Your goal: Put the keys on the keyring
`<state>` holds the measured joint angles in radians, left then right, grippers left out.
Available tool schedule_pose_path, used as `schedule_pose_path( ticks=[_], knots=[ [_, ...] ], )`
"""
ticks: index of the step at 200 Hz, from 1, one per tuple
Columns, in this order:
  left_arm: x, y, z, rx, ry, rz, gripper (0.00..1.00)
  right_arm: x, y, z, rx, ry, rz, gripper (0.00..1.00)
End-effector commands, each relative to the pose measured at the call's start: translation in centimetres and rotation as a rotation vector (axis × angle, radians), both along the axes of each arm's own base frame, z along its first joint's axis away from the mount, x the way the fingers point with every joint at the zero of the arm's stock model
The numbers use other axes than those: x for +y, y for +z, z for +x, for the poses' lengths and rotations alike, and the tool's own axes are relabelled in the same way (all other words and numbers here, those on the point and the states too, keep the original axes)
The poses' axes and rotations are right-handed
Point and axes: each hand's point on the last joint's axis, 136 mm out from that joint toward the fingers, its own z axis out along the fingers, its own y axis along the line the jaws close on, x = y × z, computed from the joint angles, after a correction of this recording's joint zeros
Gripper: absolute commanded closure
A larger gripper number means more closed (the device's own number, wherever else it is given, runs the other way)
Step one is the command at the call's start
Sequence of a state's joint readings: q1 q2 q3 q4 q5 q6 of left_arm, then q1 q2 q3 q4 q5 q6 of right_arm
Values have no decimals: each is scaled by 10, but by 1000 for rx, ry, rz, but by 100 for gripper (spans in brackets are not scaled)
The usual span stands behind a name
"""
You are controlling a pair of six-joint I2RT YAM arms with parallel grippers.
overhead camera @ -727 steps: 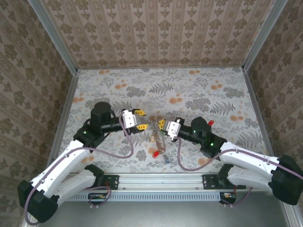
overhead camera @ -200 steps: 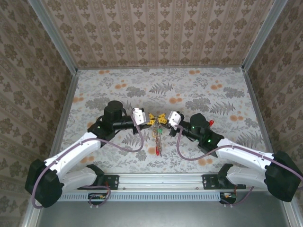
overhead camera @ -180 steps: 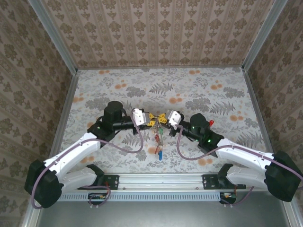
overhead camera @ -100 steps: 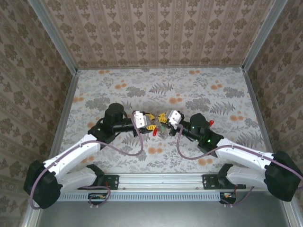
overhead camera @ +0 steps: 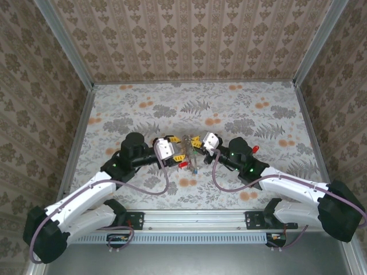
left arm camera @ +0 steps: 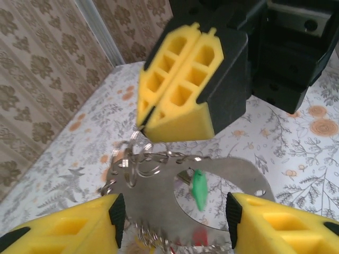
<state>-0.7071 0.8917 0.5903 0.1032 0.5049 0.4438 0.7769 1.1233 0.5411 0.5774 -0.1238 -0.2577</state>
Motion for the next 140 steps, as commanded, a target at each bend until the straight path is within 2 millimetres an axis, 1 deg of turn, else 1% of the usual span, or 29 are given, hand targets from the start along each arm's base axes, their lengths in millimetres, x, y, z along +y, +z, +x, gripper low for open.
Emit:
schedule_pose_path(
  ticks=[1, 18, 55, 59, 88, 116, 140],
  knots=[
    [2, 3, -11, 12, -59, -9, 46, -1, 23, 5, -50, -23, 65, 100],
    [0, 1, -18, 31, -105, -4, 47, 0, 23, 5, -49, -17, 63, 100],
    [-6, -7, -8, 84, -98, 26, 46, 1, 24, 3, -49, -7, 67, 100],
    [-8, -6, -12, 96, -126, 20, 45, 1, 24, 4, -48, -7, 68, 100],
    [-16, -6, -11, 128, -166, 13, 44, 2, 25, 1, -49, 8, 70, 100],
    [-16, -4, -2, 134, -145, -4, 42, 2, 24, -1, -47, 17, 70, 100],
    [-13, -2, 0, 138, -147, -14, 39, 3, 23, -2, -50, 24, 68, 100]
  ],
)
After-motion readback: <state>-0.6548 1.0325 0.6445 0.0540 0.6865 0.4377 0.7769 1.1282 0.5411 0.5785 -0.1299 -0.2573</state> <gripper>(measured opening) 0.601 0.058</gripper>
